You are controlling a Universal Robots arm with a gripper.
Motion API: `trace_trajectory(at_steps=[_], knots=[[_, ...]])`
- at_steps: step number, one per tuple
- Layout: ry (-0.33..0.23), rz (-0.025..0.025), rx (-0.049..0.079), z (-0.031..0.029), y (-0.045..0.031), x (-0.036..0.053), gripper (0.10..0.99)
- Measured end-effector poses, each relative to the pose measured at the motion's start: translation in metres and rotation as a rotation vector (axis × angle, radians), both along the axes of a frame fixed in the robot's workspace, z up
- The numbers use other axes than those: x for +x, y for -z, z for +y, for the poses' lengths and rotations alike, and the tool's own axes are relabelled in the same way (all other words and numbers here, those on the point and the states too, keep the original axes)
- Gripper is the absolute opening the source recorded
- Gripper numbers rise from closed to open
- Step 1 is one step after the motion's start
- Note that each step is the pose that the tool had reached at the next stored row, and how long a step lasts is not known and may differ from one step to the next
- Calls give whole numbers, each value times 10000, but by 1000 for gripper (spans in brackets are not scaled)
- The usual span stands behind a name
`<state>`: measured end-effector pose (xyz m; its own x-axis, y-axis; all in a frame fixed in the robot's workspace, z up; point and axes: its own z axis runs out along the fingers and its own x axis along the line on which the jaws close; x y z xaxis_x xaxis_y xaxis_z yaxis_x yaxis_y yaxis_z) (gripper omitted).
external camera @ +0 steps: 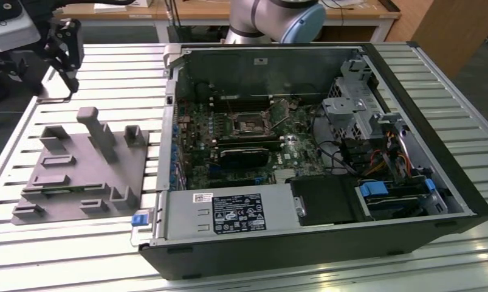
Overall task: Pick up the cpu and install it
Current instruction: 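Pick up the cpu and move it towards the insertion slot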
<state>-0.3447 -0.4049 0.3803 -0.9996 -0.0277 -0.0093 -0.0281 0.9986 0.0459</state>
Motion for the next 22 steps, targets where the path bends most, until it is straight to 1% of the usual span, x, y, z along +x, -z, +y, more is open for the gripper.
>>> trace_trajectory(at_steps=[14, 22], knots=[[1, 0, 0, 0, 0, 342, 533], [-1, -1, 0, 0, 1, 506, 533]])
